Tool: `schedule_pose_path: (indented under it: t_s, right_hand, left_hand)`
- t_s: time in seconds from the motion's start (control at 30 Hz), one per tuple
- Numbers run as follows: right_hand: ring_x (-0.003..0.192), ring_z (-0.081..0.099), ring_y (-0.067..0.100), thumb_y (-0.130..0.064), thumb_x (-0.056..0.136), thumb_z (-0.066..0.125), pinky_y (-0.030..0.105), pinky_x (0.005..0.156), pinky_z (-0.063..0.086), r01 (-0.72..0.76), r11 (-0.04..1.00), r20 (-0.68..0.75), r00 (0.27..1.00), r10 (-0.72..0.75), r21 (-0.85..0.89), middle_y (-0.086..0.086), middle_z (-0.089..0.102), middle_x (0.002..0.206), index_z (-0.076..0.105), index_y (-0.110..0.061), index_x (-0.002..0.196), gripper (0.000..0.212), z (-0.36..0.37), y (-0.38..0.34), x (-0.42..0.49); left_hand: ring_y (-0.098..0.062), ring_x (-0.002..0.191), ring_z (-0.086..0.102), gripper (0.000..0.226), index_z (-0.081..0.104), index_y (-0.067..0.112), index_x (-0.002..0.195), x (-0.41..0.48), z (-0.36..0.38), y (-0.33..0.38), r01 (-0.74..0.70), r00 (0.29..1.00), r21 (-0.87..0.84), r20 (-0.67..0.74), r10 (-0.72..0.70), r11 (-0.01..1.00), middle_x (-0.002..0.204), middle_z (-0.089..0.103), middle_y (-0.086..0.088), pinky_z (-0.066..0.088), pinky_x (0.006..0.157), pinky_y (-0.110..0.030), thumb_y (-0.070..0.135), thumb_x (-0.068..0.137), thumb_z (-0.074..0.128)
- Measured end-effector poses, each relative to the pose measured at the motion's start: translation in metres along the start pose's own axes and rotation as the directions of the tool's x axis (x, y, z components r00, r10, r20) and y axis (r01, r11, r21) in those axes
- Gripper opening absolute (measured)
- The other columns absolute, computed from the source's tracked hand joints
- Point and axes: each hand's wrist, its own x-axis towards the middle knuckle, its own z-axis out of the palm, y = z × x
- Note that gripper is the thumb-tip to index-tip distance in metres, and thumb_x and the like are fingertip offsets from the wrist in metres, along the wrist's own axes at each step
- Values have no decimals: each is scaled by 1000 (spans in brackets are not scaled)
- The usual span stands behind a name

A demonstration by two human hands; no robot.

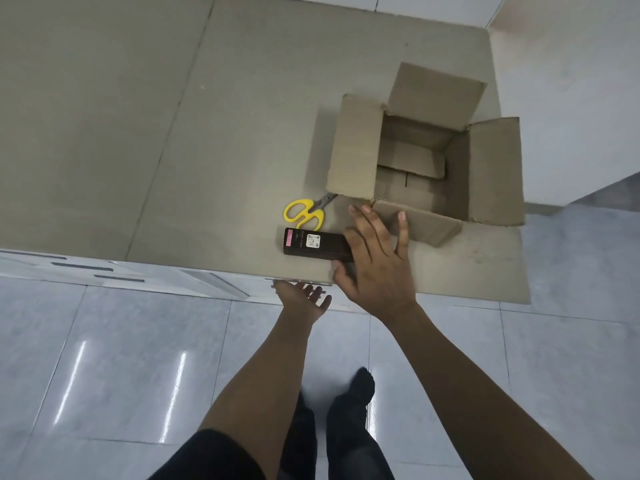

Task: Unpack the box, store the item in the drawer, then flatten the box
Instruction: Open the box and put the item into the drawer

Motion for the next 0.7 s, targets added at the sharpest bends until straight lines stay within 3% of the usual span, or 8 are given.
schedule_pose_path:
  t_s: [0.13,0.33,0.57,0.7]
  right_hand:
    - [138,40,24,-37,85,53,62,114,19,-7,1000,-2,1000,7,-3,9,49,145,62,-8,112,41,1,0,0]
    - [139,39,24,-38,85,52,61,115,17,-9,1000,11,1000,9,-8,9,49,144,61,-8,114,42,1,0,-1]
    - [138,40,25,-38,85,52,61,115,17,-2,1000,7,1000,2,-13,10,51,143,62,-7,112,42,2,1,-1]
    - [138,41,25,-37,86,52,61,115,17,5,1000,11,1000,-5,-23,11,52,141,62,-6,112,42,2,0,-1]
  left_hand:
    - [-24,117,54,35,54,12,92,1,1,-3,23,1000,-29,6,-23,999,124,56,-9,38,104,-51,42,78,42]
    - [-23,118,53,55,56,13,117,2,2,-3,33,999,-63,-4,-34,997,122,59,-8,33,105,-55,51,79,41]
    - [-19,93,54,75,59,13,104,13,-16,-6,58,998,-44,-33,-59,997,105,63,-5,37,102,-46,76,81,27]
    - [-21,83,52,75,56,13,101,14,-40,-22,33,997,-32,-65,-35,999,101,64,-7,43,94,-40,79,80,27]
